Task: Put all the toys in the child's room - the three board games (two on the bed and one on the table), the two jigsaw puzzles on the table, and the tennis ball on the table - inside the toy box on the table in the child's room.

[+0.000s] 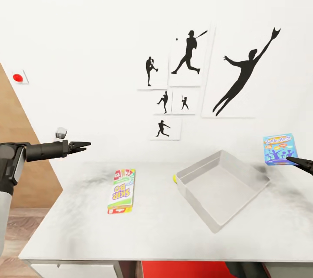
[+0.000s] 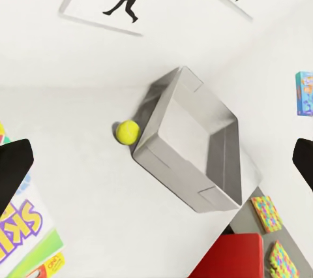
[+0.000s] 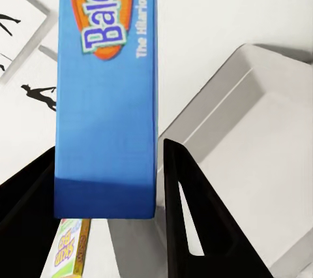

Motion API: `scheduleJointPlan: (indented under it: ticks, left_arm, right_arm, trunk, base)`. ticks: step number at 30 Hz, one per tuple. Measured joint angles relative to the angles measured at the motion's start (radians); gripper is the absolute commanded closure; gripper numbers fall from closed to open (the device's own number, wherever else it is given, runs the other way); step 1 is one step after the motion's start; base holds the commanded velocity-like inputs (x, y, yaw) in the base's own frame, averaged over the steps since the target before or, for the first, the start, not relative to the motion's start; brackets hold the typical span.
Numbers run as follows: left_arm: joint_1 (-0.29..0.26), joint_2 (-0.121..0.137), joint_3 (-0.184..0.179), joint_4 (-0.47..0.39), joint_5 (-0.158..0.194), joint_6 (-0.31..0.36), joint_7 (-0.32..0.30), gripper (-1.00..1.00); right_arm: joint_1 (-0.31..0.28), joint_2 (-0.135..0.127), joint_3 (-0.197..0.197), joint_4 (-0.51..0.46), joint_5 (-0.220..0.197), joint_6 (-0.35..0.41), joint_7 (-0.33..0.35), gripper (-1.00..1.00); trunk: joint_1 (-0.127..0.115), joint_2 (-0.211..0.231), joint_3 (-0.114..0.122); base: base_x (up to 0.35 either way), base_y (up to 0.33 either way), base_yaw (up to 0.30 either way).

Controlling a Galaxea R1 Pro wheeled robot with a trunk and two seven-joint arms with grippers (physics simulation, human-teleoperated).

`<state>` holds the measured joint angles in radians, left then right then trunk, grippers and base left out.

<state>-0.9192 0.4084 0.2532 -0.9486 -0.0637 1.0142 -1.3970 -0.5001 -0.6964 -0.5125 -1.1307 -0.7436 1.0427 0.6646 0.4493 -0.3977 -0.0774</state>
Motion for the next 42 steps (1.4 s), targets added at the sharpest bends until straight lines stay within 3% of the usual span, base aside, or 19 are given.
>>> scheduleJointPlan:
  ticks: [42]
  left_arm:
    - [0.0, 0.0, 0.0, 0.001, 0.0, 0.0, 0.001, -1.0]
  right_arm:
    - [0.0, 0.004, 0.002, -0.001, -0.003, 0.0, 0.0, 1.0]
  trunk:
    - [0.0, 0.0, 0.0]
  base:
    - [0.038, -0.027, 0.0]
